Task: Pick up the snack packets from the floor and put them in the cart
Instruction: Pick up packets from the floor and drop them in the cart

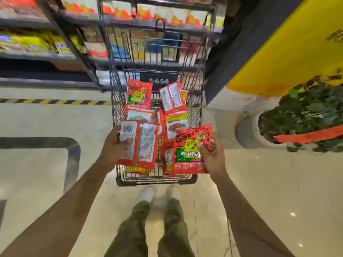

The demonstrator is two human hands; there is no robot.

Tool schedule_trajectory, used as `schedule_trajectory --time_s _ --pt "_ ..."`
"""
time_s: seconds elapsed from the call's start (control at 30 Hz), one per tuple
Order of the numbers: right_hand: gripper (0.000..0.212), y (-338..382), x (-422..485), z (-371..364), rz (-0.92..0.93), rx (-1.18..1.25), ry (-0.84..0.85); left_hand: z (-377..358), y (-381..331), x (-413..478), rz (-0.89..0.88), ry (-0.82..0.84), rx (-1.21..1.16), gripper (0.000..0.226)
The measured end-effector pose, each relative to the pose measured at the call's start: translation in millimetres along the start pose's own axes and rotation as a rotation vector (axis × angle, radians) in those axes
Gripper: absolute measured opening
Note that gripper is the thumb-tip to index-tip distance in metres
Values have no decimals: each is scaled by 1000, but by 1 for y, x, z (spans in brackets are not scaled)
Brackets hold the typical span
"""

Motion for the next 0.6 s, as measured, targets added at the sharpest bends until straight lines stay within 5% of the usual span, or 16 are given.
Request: schedule_trajectory --time_s 0.13,0.23,0.43,0.6 --pt "39 -58 33 1 -40 1 82 -9 57 31 95 -76 -7 59" --pt "40 -102 52 -3 -62 4 125 -11 96 50 144 -142 -11 50" --pt "41 -141 69 -33 227 -452 189 -18 141 85 193 -329 41 31" --pt "46 -160 72 -71 152 -708 198 -22 158 108 257 -401 196 41"
Point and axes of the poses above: each hand's wrist, its own x-axis towards the middle knuckle, its own z-axis out of the back of the hand, y = z × x, the point moved 4 cm from there along x, towards the middle knuckle, and after that the axes turned 13 degrees about z, right-handed, at the moved point
